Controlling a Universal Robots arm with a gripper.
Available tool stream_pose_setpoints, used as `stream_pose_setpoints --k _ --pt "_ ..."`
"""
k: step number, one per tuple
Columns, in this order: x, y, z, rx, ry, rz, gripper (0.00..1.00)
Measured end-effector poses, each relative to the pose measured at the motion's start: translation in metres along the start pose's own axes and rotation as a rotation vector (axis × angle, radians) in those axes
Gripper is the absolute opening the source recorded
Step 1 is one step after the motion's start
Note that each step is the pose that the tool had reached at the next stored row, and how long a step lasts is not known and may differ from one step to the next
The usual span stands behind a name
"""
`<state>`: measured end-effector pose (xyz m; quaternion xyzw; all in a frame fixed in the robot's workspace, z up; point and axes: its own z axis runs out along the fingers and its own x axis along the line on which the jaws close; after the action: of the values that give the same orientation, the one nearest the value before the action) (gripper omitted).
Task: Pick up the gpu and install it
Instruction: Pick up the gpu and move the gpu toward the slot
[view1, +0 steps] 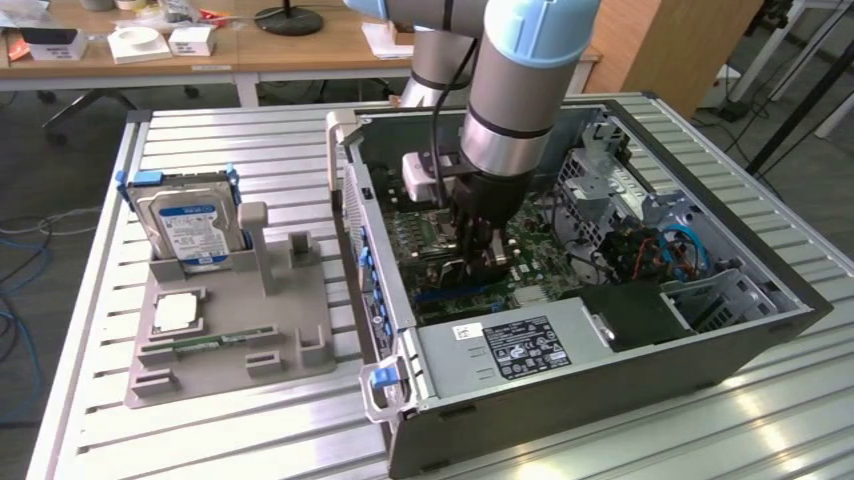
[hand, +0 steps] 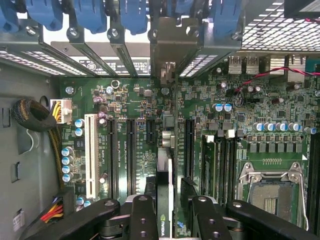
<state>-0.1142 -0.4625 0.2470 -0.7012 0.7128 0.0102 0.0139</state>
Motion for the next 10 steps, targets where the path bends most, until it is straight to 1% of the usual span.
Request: stream_pose_setpoints --k 4,10 --pt "0.0 0.0 -0.0032 0.0 0.0001 0.0 0.34" --pt "0.0 -0.0005 -0.0108 0.0 0.0003 0.0 0.34"
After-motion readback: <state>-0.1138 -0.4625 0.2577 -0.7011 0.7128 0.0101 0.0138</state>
